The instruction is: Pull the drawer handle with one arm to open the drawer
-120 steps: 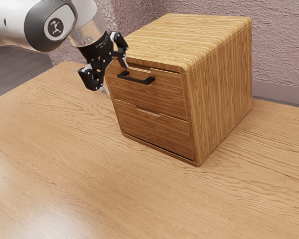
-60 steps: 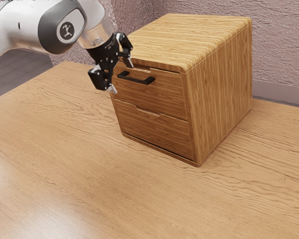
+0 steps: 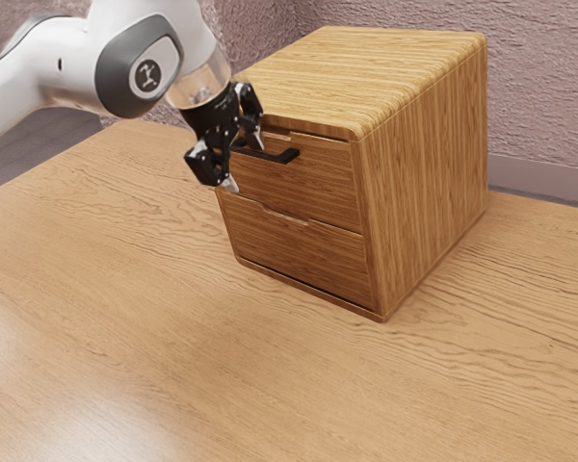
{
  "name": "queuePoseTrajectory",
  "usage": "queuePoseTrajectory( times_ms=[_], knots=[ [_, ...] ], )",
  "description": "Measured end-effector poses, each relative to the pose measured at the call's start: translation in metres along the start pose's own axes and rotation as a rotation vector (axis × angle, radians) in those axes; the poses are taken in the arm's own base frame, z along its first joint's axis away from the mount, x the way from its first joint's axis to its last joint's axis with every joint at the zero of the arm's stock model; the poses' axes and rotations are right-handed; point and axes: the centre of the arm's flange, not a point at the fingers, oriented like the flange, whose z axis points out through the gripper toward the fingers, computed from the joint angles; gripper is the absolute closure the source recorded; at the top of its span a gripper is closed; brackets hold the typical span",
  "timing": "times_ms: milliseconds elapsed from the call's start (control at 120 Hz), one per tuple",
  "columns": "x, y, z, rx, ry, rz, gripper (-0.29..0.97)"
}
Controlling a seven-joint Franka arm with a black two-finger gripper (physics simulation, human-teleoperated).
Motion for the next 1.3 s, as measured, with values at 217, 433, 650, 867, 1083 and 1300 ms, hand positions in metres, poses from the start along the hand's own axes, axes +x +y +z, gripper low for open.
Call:
queuePoseTrajectory(
  times_ms=[217, 433, 650, 867, 1083, 1300],
  knots=[
    [-0.005, 0.000, 0.002, -0.002, -0.004, 0.001, 0.41],
    [-0.004, -0.009, 0.000, 0.004, 0.003, -0.004, 0.55],
    [0.000, -0.022, 0.007, 0.020, 0.010, -0.014, 0.63],
    [0.008, -0.040, -0.003, 0.008, 0.024, -0.030, 0.66],
    [0.013, -0.054, -0.008, -0.008, 0.035, -0.039, 0.64],
    [0.012, -0.060, -0.010, -0.016, 0.041, -0.038, 0.58]
  ],
)
